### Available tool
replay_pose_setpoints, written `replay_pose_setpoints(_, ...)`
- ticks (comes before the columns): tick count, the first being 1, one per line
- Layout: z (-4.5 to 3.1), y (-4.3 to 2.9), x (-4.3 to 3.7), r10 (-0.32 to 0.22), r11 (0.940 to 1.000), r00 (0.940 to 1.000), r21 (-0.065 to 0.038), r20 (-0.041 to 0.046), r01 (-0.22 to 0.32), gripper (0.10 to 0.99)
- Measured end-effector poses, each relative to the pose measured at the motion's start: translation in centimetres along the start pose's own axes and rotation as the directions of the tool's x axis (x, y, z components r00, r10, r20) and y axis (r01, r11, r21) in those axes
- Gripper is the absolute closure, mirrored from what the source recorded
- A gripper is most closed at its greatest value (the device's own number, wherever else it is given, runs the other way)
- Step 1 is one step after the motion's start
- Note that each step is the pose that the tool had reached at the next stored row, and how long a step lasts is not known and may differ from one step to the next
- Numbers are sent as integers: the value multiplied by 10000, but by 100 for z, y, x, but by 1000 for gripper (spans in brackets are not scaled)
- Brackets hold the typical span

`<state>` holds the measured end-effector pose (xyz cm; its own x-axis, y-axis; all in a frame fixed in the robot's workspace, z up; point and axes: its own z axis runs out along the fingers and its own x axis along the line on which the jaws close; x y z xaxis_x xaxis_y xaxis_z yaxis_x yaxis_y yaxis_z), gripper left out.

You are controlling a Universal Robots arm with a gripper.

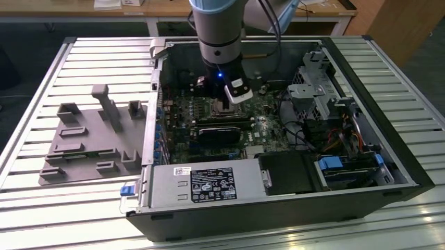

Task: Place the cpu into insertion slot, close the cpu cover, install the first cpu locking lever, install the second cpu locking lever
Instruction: 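Install the second cpu locking lever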

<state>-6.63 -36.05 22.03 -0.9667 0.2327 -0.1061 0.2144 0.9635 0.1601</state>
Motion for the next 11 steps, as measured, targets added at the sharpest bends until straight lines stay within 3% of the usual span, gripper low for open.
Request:
replay_pose_setpoints(2, 8, 57, 6, -18, 9999, 10000, 128, 28, 17, 984)
replay_pose_setpoints(3, 21, 132, 7, -44, 9995, 10000, 311, 67, 42, 984)
replay_pose_setpoints(4, 23, 149, 9, -54, 9993, 10000, 371, 79, 51, 984)
replay_pose_setpoints(11, 24, 155, 10, -57, 9992, 9999, 393, 84, 54, 984)
